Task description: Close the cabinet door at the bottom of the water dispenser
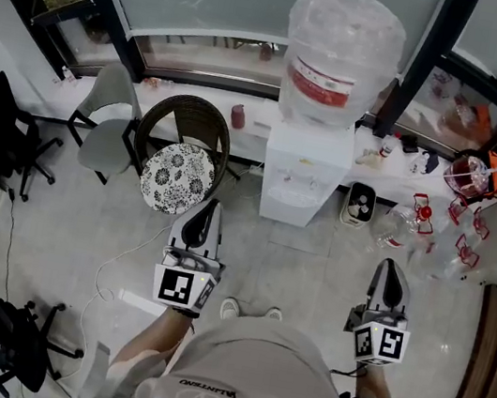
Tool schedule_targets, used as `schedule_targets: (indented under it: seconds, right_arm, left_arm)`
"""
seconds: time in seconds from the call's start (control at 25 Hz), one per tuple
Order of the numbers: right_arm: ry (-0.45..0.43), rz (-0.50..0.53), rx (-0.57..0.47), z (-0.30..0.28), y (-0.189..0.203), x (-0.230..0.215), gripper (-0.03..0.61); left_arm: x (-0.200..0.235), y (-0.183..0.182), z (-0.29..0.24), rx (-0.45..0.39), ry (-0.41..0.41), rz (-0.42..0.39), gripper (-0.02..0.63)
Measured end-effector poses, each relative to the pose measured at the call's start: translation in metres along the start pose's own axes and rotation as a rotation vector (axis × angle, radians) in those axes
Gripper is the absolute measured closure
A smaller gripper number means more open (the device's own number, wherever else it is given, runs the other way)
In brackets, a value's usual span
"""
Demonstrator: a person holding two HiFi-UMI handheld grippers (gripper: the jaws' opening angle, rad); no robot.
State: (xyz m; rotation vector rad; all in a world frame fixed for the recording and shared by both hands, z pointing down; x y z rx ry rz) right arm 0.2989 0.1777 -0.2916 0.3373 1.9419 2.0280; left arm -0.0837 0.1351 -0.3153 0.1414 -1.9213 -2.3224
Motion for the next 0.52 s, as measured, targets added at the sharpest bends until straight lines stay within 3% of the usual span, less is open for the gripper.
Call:
schedule_targets:
  seconds: [0.16, 0.52]
  right_arm:
    - [-0.002, 0.005, 0.011, 0.001, 0.002, 0.0, 0.561]
    - [-0.007, 0.005, 0.015, 0.005, 0.004, 0.002, 0.561]
  left_arm:
    - [-0.008, 0.004, 0.003, 0.025, 0.06, -0.009, 0.606]
    - [-0.014, 0.008, 0.009, 0.047, 0.073, 0.014, 0.606]
Point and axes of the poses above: the fingertips, and each gripper's own axes: z backward along the fingers, x to its left, y out of its underside, the point moved 7 cm from there along z, backward along the fingers, and after that the axes turned 10 degrees about -y, right-handed, at the moved point
